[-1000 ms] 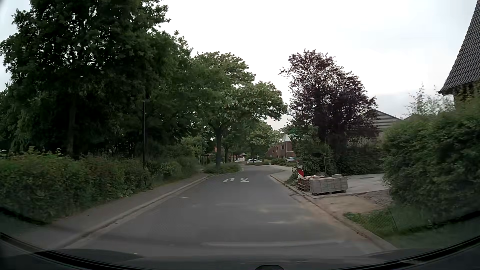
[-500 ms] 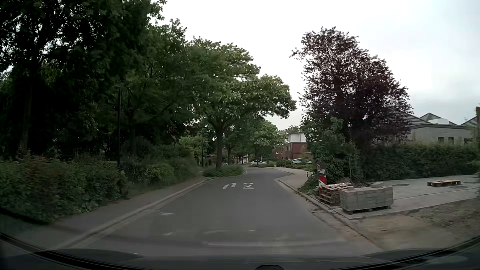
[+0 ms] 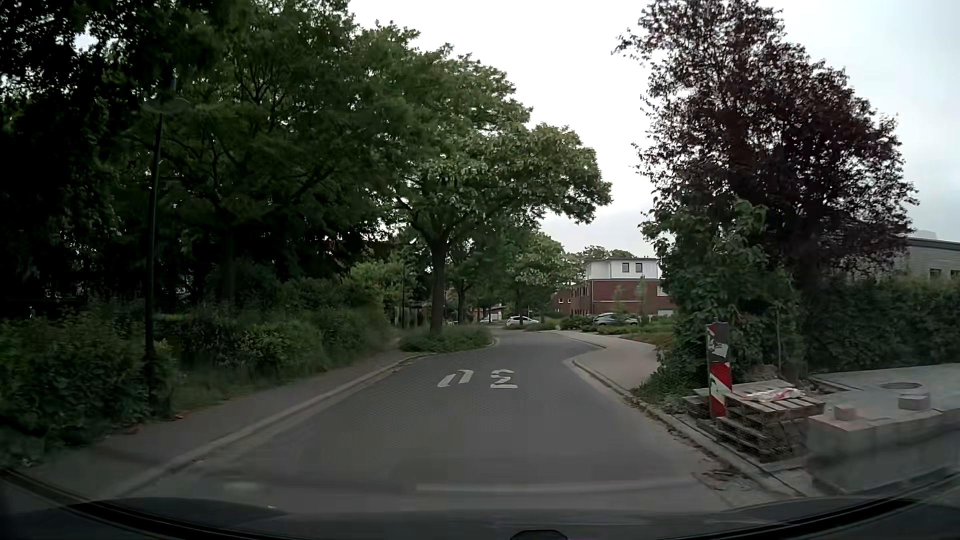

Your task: Follow the waypoints while adhering to traffic rules and regulations

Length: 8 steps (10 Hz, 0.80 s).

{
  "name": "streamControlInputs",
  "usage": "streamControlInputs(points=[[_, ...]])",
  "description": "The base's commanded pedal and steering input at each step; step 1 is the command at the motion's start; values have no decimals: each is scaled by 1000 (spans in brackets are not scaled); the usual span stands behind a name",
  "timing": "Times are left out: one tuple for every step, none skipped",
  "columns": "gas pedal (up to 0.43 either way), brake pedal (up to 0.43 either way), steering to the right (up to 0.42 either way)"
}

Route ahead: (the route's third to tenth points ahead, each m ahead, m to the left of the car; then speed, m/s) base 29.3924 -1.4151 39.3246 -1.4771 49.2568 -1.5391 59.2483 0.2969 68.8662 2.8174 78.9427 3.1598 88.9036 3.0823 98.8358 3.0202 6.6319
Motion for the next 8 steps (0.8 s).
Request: streamControlInputs(points=[[138,0,-6],[150,0,-1],[150,0,9],[150,0,15],[150,0,23],[157,0,24],[157,0,26],[157,0,28]])
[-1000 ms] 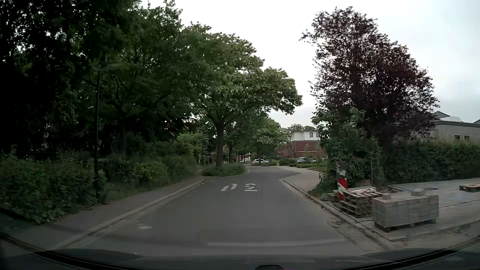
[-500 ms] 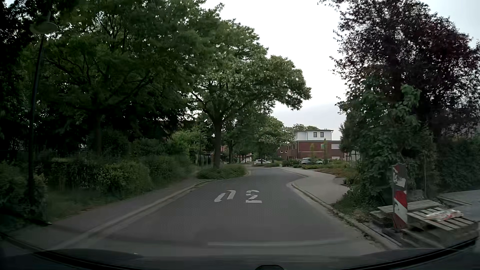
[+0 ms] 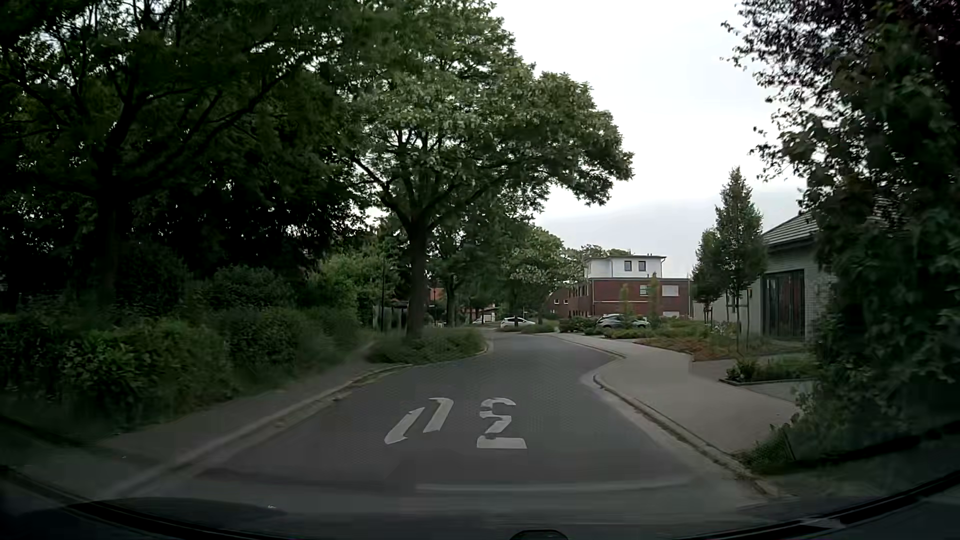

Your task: Follow the waypoints while adhering to traffic rules and regulations

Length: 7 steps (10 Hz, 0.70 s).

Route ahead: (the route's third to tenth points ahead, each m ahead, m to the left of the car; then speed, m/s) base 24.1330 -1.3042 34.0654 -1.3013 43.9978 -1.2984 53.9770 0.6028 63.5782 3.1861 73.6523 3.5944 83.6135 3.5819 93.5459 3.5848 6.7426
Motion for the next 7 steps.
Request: streamControlInputs(points=[[157,0,27],[157,0,27],[157,0,26],[157,0,26],[157,0,25],[157,0,25],[157,0,25]])
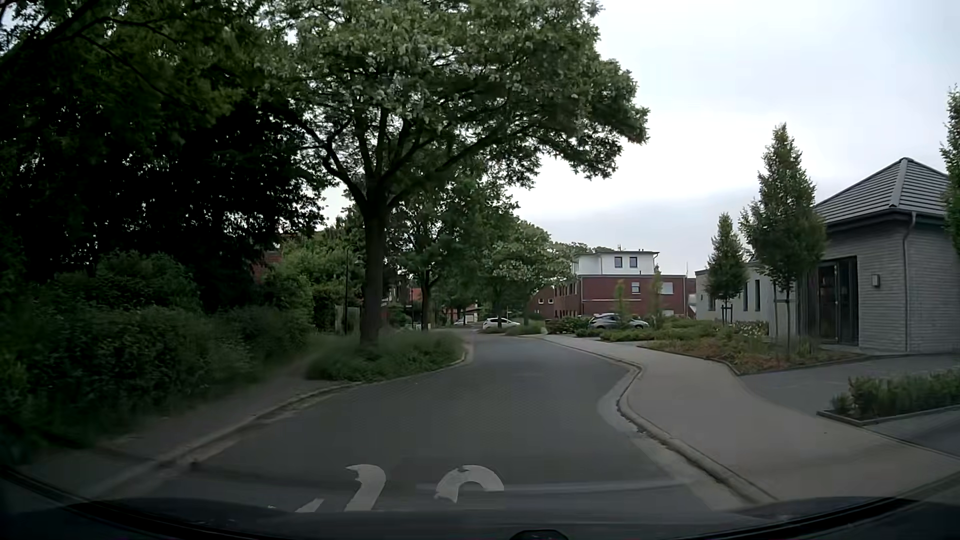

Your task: Follow the waypoints while adhering to traffic rules and regulations

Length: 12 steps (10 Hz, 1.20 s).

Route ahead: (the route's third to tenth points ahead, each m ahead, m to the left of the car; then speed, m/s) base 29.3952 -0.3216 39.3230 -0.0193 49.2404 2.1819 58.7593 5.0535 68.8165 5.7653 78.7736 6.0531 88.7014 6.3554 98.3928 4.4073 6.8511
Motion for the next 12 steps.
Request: streamControlInputs(points=[[157,0,25],[157,0,25],[157,0,25],[157,0,25],[157,0,25],[157,0,29],[157,0,38],[157,0,49],[157,0,56],[157,0,57],[157,0,58],[157,0,58]])
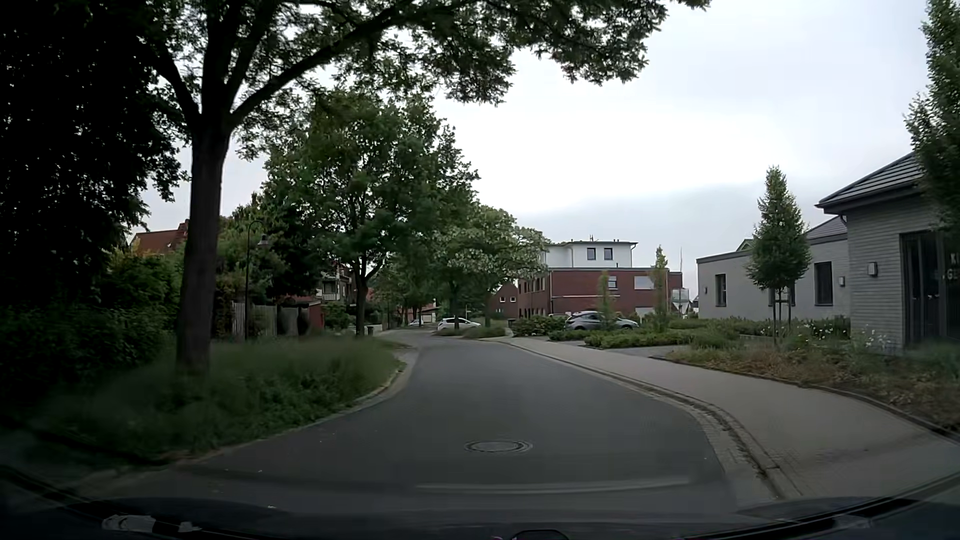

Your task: Follow the waypoints while adhering to traffic rules and regulations

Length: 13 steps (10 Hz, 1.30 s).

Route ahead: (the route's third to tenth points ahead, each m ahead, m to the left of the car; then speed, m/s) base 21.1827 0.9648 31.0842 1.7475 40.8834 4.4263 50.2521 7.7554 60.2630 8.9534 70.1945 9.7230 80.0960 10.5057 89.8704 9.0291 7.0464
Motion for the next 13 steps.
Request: streamControlInputs(points=[[157,0,57],[157,0,56],[157,0,50],[157,0,41],[157,0,34],[157,0,29],[157,0,23],[157,0,12],[157,0,2],[157,0,-4],[157,0,-8],[157,0,-17],[157,0,-27]])
